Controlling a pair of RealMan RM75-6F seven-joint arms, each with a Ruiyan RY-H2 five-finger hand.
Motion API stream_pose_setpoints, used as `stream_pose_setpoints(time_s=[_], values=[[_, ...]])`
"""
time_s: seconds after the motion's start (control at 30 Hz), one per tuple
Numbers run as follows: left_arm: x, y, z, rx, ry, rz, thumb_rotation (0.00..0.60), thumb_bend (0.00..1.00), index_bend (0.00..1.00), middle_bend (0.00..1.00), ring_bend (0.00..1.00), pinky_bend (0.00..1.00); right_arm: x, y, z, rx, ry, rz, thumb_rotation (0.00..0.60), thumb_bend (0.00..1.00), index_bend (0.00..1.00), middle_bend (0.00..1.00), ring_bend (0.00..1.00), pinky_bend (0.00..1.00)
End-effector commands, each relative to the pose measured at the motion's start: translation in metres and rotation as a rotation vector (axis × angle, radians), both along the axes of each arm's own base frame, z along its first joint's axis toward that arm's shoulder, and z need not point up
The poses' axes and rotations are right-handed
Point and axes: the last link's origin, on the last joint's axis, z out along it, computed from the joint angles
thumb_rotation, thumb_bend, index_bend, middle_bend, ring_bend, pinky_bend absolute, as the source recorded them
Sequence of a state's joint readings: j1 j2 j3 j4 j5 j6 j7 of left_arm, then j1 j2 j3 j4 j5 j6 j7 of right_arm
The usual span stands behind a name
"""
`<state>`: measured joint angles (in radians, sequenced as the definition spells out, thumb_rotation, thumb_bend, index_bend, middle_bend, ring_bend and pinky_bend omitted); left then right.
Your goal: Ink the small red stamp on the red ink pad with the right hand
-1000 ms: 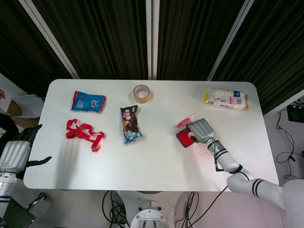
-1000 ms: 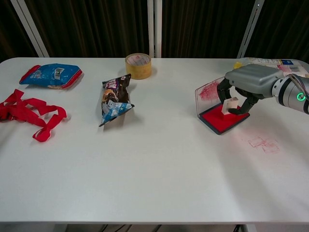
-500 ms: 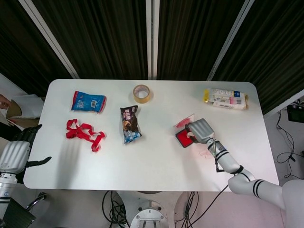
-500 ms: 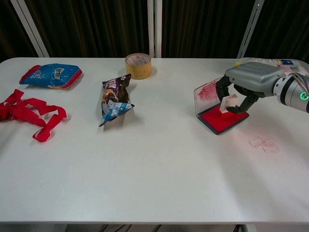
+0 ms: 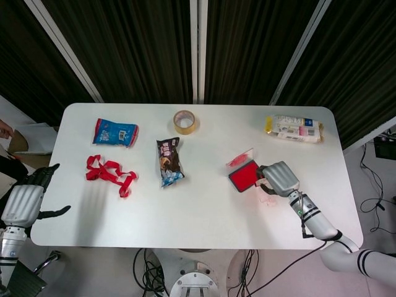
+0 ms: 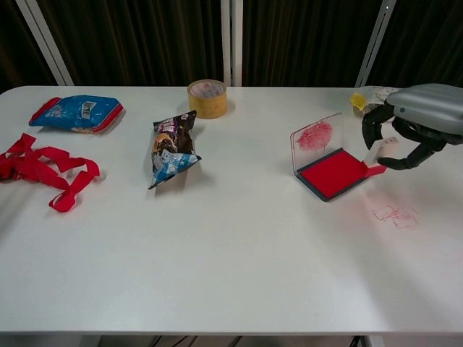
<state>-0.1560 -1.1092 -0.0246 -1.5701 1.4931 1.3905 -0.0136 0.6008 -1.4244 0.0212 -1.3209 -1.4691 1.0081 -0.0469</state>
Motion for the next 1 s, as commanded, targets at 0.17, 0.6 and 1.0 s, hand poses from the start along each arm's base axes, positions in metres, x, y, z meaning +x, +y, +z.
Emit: stream_pose_setpoints(time_s=[0.17, 0.6, 1.0], values=[[0.002, 0.000, -0.001, 0.001, -0.002, -0.010, 0.465, 0.05, 0.06, 0.14, 0.12, 0.27, -0.032, 0.020, -0.008, 0.012, 0.045, -0.010, 0.600, 0.36, 0.62, 0.50, 0.81, 0.88], [-0.003, -0.002, 0.004, 0.019, -0.007, -0.002, 0.477, 0.05, 0.06, 0.14, 0.12, 0.27, -0.044, 0.032, -0.021, 0.037, 0.028, -0.017, 0.600, 0.35, 0.60, 0.47, 0.81, 0.88], [-0.005, -0.002, 0.005, 0.020, -0.009, 0.000, 0.478, 0.05, 0.06, 0.14, 0.12, 0.27, -0.045, 0.032, -0.022, 0.045, 0.053, -0.018, 0.600, 0.34, 0.54, 0.43, 0.81, 0.88]])
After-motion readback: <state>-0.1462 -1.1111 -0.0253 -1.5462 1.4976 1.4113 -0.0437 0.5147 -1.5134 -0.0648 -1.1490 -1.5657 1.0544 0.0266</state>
